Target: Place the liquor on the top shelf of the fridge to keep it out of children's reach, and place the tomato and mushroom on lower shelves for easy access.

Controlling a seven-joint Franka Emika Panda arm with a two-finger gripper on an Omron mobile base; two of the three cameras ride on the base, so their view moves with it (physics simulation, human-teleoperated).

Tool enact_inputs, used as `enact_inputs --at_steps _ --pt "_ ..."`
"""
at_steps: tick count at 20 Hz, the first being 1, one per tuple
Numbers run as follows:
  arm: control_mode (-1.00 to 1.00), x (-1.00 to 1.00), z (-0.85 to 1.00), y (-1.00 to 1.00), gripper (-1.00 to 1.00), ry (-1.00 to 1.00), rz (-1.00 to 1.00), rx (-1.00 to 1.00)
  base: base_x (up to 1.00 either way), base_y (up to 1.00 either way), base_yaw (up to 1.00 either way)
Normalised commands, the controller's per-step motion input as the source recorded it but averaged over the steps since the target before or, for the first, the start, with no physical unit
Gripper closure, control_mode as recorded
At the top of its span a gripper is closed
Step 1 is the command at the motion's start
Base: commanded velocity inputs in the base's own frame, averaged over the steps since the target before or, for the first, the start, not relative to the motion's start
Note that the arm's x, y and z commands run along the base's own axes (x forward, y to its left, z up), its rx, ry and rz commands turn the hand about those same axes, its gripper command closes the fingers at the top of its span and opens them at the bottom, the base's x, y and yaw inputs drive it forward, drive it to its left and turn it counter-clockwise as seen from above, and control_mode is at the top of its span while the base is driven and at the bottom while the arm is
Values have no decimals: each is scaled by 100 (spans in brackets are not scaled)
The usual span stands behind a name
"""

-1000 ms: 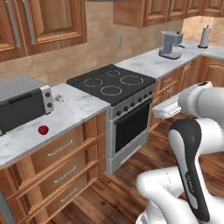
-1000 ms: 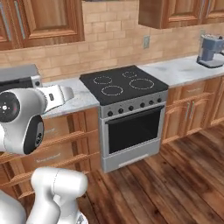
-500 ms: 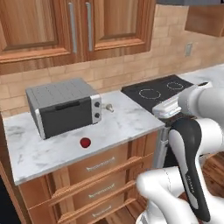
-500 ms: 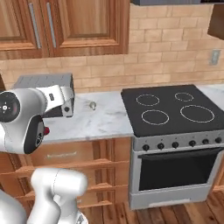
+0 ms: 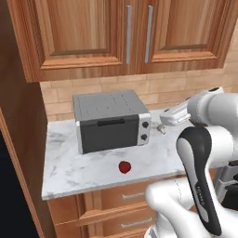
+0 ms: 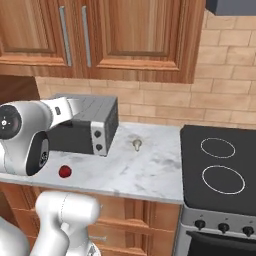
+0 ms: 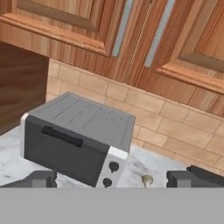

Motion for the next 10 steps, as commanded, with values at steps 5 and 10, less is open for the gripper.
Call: enact_inputs --at_steps 5,10 --pt "100 0 0 0 -100 0 0 0 35 -57 41" --pt "100 0 0 0 -100 0 0 0 28 -54 35"
